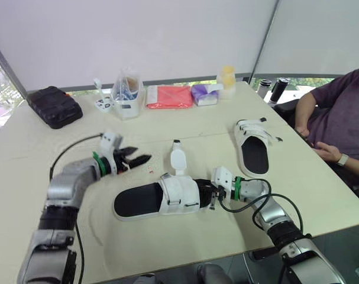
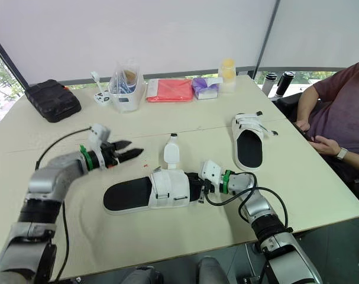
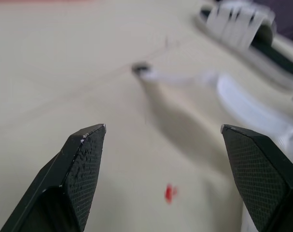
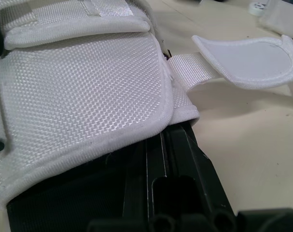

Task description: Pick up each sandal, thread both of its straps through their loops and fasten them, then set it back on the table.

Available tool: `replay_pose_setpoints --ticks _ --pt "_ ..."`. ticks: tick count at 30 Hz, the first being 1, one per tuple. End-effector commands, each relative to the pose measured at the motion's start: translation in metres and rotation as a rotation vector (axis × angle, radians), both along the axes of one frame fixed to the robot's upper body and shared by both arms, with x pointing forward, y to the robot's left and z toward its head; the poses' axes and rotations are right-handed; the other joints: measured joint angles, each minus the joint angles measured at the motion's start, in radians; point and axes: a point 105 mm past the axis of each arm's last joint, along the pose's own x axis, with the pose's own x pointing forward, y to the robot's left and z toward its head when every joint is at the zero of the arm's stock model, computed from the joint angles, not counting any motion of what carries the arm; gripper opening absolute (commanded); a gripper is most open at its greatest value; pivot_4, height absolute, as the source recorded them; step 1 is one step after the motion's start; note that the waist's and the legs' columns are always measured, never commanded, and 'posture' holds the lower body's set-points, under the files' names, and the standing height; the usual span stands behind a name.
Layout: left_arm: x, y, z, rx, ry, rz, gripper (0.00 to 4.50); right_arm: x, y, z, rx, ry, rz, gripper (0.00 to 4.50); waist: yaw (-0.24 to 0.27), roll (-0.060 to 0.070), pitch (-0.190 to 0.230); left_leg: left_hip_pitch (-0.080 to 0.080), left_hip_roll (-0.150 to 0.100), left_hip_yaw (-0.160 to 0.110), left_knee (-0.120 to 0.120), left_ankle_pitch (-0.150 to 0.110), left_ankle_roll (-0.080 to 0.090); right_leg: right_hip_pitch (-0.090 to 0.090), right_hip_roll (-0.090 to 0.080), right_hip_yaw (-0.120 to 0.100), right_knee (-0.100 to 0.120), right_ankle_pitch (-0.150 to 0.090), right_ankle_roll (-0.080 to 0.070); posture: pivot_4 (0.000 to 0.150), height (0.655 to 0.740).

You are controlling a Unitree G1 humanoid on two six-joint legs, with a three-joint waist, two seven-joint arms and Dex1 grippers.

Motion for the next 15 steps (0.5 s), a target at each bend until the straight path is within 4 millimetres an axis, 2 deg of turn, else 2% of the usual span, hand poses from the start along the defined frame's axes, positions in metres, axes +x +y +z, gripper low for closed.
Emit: replay_pose_setpoints --ticks 1,5,9,11,15 --pt "0.005 -0.012 0.026 -0.138 -0.005 -0.069 3.96 -0.022 -0.015 -0.068 -0.174 0.238 -0.028 0.00 -0.001 0.000 0.000 0.000 0.000 0.000 0.000 0.000 0.000 0.000 0.000 0.000 0.000 0.000 0.000 0.150 0.7400" --pt "-0.002 -0.031 0.019 -0.184 0.118 -0.200 3.96 -0.022 -0.014 -0.068 -0.172 0.236 -0.026 0.00 -0.004 0.001 0.000 0.001 0.000 0.000 -0.001 0.000 0.000 0.000 0.000 0.000 0.000 0.000 0.001 0.150 0.7400" --pt "-0.013 -0.038 -0.006 -0.121 0.247 -0.300 3.96 -0.023 -0.012 -0.068 -0.172 0.238 -0.020 0.00 -0.004 0.001 0.000 0.000 0.000 0.000 -0.001 0.000 0.000 -0.001 0.001 0.000 0.001 0.001 0.001 0.150 0.7400" --pt "-0.011 -0.039 -0.015 -0.100 0.289 -0.307 3.96 -0.027 -0.012 -0.070 -0.190 0.229 0.002 0.00 -0.003 0.001 0.000 0.000 0.000 0.000 -0.001 0.000 0.000 -0.001 0.001 0.000 0.001 0.001 0.001 0.150 0.7400" --pt "-0.001 -0.048 -0.014 -0.178 0.320 -0.311 3.96 -0.031 -0.010 -0.072 -0.189 0.230 0.007 0.00 -0.001 0.000 0.000 0.000 0.000 0.000 0.000 0.000 0.000 -0.001 0.001 0.000 0.001 0.000 0.001 0.150 0.7400"
